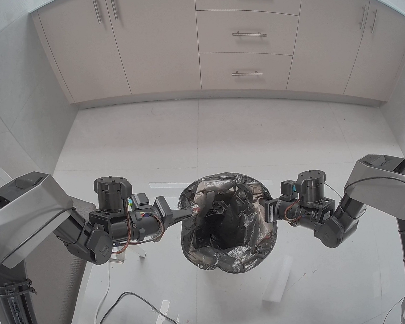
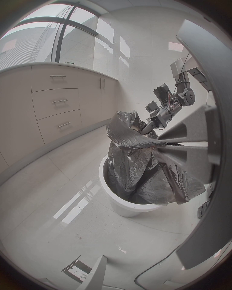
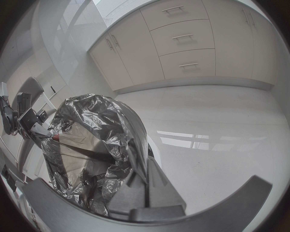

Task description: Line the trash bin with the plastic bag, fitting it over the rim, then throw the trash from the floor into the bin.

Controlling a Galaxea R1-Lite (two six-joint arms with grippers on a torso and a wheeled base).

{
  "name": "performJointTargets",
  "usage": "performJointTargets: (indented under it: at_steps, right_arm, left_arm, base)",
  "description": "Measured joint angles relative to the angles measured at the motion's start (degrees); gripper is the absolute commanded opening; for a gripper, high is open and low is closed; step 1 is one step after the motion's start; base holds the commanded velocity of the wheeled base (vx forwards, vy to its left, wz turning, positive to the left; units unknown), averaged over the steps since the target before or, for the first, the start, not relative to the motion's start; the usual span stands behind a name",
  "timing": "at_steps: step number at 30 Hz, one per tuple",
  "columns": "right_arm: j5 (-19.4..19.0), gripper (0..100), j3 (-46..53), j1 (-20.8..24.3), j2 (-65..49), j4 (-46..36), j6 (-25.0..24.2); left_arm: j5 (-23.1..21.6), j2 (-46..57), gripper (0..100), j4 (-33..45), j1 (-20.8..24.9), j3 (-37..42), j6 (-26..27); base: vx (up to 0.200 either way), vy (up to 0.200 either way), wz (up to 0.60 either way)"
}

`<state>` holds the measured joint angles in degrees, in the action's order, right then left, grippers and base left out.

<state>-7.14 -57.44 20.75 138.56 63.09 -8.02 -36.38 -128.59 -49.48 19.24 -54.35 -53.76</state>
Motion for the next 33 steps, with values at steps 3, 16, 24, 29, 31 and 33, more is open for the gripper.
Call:
performJointTargets:
  at_steps: [3,16,24,29,31,33]
  right_arm:
    - [0.01,0,0.39,-0.17,0.04,0.33,-0.12]
    - [-0.4,0,2.56,-1.12,1.49,12.65,1.13]
    - [-0.11,0,3.95,-0.85,1.57,12.35,1.32]
    - [0.01,0,4.39,-0.85,1.16,12.21,1.46]
    - [0.11,0,4.44,-0.85,1.0,12.15,1.51]
    - [0.26,0,4.41,-0.9,0.88,12.13,1.57]
  left_arm:
    - [0.0,0.0,0,0.02,0.07,0.0,0.0]
    - [0.0,-0.16,0,0.4,0.16,-0.04,0.0]
    - [0.0,0.02,0,1.15,0.16,-0.04,0.0]
    - [0.0,0.04,0,1.17,0.16,-0.04,0.0]
    - [0.0,0.04,0,1.17,0.11,-0.06,0.0]
    - [0.0,0.04,0,1.17,0.11,-0.11,0.0]
  base:
    - [0.0,0.0,0.0]
    - [0.0,0.0,0.0]
    - [0.0,0.0,0.0]
    - [0.0,0.0,0.0]
    - [0.0,0.0,0.0]
    - [0.0,0.0,0.0]
